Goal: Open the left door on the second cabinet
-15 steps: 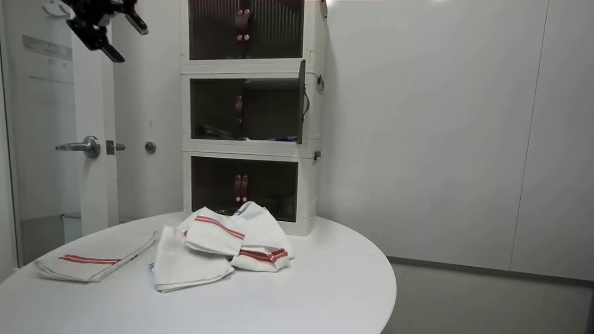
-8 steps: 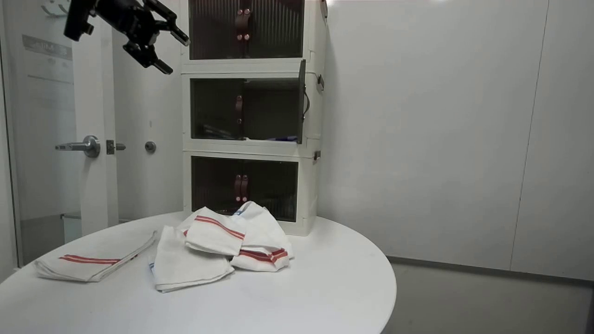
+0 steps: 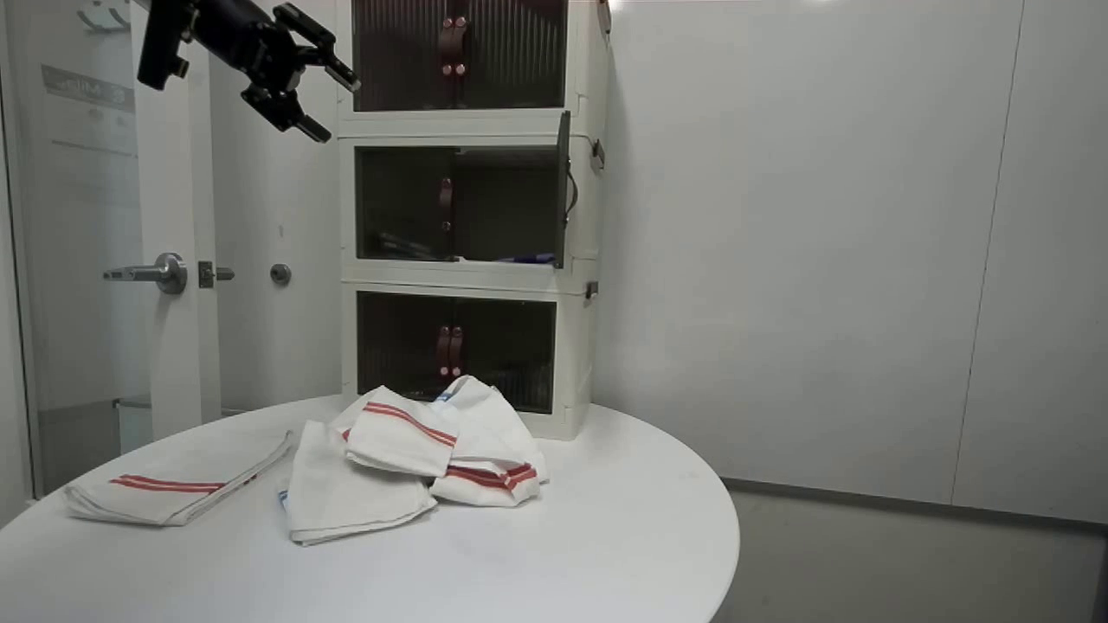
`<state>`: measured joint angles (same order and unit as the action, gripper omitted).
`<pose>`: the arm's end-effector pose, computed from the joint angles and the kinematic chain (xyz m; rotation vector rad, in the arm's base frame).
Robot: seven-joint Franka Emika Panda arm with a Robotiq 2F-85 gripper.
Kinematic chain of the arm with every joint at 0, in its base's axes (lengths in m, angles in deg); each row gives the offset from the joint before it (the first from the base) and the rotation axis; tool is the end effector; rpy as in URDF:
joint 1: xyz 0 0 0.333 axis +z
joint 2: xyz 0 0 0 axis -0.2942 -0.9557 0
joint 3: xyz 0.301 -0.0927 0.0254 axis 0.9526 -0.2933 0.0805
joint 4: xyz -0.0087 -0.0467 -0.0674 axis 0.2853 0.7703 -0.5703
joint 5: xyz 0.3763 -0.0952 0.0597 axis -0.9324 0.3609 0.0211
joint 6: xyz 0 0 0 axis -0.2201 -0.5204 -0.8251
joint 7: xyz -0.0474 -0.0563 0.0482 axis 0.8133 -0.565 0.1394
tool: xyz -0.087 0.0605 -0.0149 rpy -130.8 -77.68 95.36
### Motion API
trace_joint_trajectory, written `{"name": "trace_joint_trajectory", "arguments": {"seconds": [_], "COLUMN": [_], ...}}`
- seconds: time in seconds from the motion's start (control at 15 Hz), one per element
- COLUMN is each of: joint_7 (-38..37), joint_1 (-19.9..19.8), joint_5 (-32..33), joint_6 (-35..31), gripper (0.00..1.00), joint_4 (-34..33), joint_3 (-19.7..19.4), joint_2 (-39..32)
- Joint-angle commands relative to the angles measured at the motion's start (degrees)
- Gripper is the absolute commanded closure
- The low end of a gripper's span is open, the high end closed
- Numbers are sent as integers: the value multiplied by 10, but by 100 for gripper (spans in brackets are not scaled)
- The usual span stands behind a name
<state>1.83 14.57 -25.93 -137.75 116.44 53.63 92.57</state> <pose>0.5212 0.1134 0.4823 2.2596 -0.2762 0.8551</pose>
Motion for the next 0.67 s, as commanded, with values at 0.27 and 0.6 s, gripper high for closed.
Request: {"name": "trace_joint_trajectory", "arguments": {"seconds": [0.27,0.6], "joint_7": [-1,0], "joint_1": [38,43], "joint_5": [3,1], "joint_6": [5,3], "gripper": [0,0], "joint_4": [-2,0], "joint_3": [-35,-39], "joint_2": [-2,-3]}}
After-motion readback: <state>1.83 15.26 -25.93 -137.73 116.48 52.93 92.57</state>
